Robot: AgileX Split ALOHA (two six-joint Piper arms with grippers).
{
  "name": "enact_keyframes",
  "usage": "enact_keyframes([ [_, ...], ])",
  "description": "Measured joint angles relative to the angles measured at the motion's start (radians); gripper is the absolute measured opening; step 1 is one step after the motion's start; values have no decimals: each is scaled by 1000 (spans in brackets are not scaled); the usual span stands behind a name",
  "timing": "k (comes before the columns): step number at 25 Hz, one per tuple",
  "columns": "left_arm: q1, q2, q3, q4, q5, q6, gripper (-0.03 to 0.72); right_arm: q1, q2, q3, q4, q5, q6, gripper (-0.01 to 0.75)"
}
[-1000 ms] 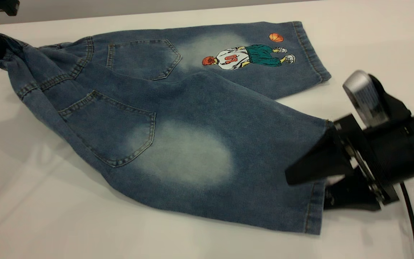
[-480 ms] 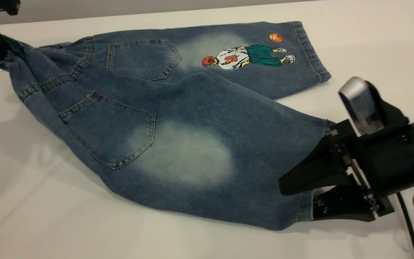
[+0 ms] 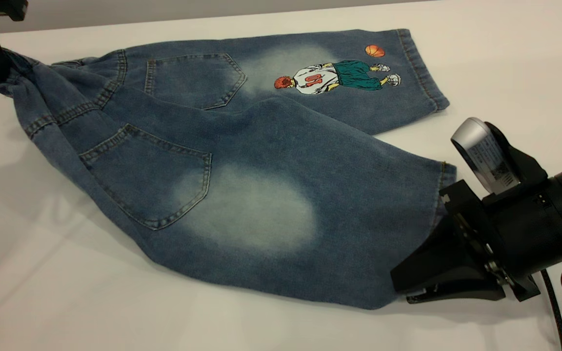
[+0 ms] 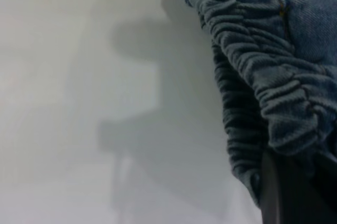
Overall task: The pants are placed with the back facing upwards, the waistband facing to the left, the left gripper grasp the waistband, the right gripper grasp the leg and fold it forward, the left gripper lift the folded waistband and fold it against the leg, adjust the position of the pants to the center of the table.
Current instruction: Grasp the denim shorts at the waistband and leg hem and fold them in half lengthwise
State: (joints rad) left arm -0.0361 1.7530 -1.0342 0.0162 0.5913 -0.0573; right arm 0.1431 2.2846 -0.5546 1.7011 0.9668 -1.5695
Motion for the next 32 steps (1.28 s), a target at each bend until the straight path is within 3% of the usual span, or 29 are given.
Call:
enact_keyframes([
  [3,0,0,0,0,0,0,78,0,0,0,-1,-21,0,20],
  [9,0,0,-4,-1,2,0,78,0,-47,-1,0,-117,0,18],
  [17,0,0,-32,-74,12,4,78,0,-222,-19,-8,-147,0,18],
  [28,0,1,-147,-78,62,4,78,-2,-357,-228,-159,-163,141,18],
  [32,0,4,-174,-78,57,4,78,-3,-369,-324,-226,-226,230,18],
])
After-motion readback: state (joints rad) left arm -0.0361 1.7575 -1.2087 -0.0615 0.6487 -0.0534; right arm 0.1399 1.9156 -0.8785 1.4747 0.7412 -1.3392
